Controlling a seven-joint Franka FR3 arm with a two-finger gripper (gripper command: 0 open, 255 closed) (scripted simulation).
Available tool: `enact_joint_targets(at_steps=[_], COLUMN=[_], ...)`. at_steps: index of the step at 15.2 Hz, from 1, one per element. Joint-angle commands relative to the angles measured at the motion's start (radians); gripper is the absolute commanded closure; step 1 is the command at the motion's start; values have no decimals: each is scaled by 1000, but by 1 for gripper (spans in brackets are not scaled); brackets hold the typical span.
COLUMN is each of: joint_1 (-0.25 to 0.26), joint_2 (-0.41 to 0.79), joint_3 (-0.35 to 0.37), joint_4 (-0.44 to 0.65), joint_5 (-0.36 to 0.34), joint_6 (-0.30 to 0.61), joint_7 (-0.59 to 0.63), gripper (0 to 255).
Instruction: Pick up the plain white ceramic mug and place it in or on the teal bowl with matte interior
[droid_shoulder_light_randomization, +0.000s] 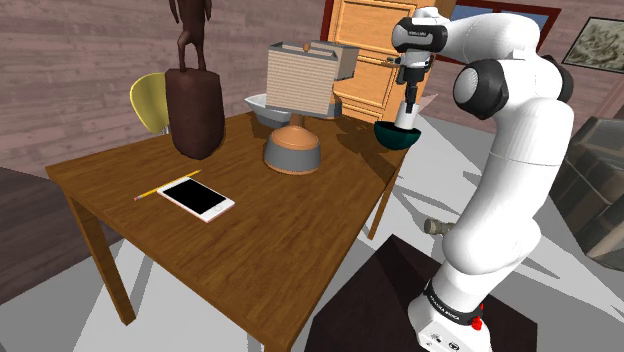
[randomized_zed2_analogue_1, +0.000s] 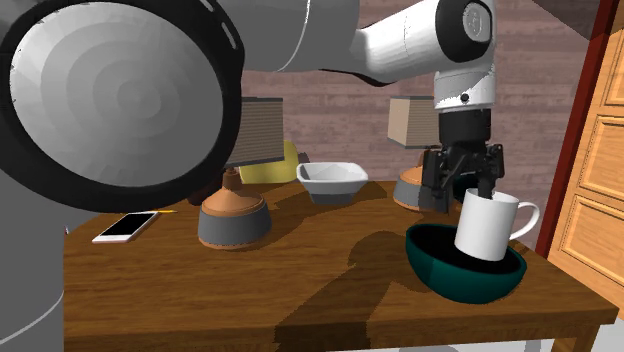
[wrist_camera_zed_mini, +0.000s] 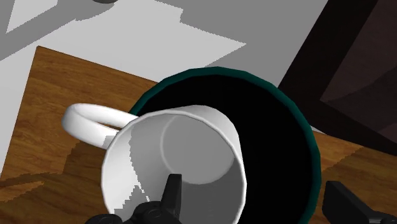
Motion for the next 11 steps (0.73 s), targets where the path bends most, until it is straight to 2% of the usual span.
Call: enact_joint_targets(at_steps=[1,3,11], joint_1=[-3,-12,-12], joint_2=[22,60,60], joint_3=[0,-1,0], joint_4=[83,197,197], joint_5=[8,21,21], joint_6=[-62,-139,-140], joint_7=[-7,-17,-17], gripper=[0,0,0])
